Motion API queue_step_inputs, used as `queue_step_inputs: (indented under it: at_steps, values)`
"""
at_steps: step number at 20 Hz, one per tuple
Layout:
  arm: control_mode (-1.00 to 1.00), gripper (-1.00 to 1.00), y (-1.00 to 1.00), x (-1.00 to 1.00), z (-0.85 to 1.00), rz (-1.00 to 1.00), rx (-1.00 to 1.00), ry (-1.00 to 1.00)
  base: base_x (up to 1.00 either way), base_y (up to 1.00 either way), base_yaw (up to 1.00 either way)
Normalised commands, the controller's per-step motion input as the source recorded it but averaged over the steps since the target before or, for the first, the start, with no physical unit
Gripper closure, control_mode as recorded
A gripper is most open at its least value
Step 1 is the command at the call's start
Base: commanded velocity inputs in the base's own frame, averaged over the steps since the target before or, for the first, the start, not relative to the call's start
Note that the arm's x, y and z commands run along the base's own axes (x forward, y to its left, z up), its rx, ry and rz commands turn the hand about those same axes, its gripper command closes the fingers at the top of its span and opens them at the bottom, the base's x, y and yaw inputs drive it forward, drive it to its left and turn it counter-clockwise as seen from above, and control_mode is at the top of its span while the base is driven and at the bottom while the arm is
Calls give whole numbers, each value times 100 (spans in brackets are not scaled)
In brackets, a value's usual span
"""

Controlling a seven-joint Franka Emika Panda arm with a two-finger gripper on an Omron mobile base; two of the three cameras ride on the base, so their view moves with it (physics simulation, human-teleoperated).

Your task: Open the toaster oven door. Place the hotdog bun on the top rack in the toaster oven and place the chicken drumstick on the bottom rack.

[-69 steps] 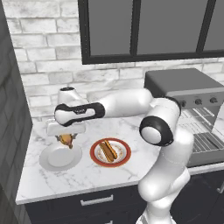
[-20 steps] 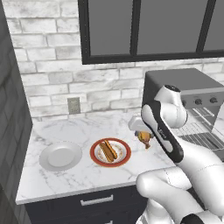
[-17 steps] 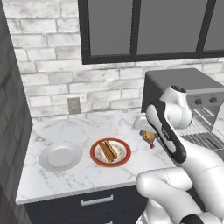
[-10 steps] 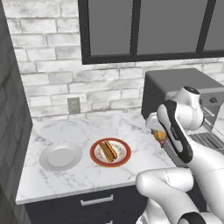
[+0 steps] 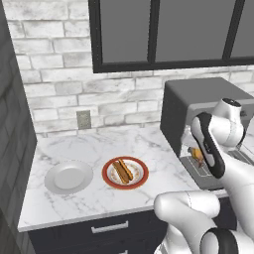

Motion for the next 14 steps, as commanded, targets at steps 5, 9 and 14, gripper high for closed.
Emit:
queue_step_inputs:
  at_steps: [5, 9, 14]
  values:
    - [-100, 100, -63, 1, -6, -8, 0, 0, 0, 0, 0]
    - [-100, 100, -58, 0, -18, -12, 0, 0, 0, 0, 0]
    - [-100, 100, -50, 18, -15, -21, 0, 0, 0, 0, 0]
